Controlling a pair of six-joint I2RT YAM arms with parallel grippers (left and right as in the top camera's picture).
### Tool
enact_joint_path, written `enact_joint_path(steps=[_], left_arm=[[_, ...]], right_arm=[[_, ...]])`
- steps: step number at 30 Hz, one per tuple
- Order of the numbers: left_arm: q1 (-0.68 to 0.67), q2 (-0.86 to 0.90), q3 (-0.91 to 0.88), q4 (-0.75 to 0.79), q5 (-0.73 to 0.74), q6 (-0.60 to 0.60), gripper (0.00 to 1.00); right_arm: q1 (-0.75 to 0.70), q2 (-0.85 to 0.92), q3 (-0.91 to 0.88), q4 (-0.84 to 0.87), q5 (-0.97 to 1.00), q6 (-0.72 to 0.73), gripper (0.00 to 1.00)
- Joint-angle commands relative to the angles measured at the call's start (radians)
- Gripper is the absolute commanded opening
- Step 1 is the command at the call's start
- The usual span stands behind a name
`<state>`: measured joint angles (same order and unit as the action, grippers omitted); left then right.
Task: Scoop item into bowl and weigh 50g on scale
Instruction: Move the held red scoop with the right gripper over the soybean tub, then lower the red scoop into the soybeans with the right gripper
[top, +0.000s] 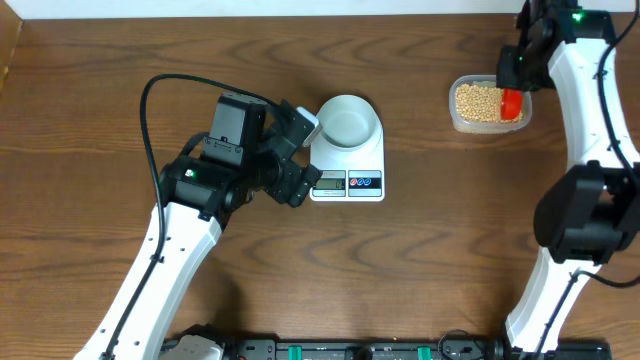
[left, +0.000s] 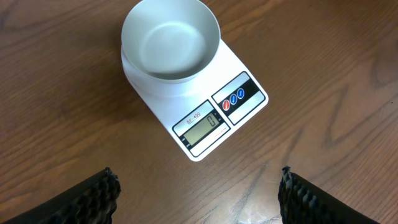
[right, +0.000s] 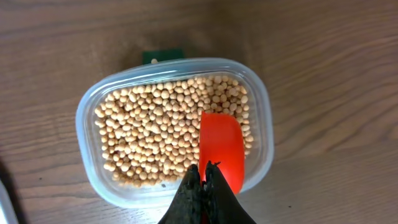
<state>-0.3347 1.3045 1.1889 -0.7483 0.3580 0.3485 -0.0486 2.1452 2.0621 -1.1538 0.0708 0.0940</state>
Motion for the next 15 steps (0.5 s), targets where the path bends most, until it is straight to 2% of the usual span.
enact_joint_path(steps=[1, 9, 15], left_arm=[[0.003, -0.005, -0.004, 0.001, 0.008, 0.014, 0.84], [0.003, -0.005, -0.004, 0.001, 0.008, 0.014, 0.84], [0.003, -0.005, -0.004, 0.001, 0.008, 0.014, 0.85]], right_arm=[[0.015, 0.022, 0.017, 0.008, 0.005, -0.014, 0.01], [0.018, 0.059, 0.017, 0.003, -0.009, -0.014, 0.01], [0.017, 0.062, 0.016, -0.002, -0.113, -0.023, 0.01]])
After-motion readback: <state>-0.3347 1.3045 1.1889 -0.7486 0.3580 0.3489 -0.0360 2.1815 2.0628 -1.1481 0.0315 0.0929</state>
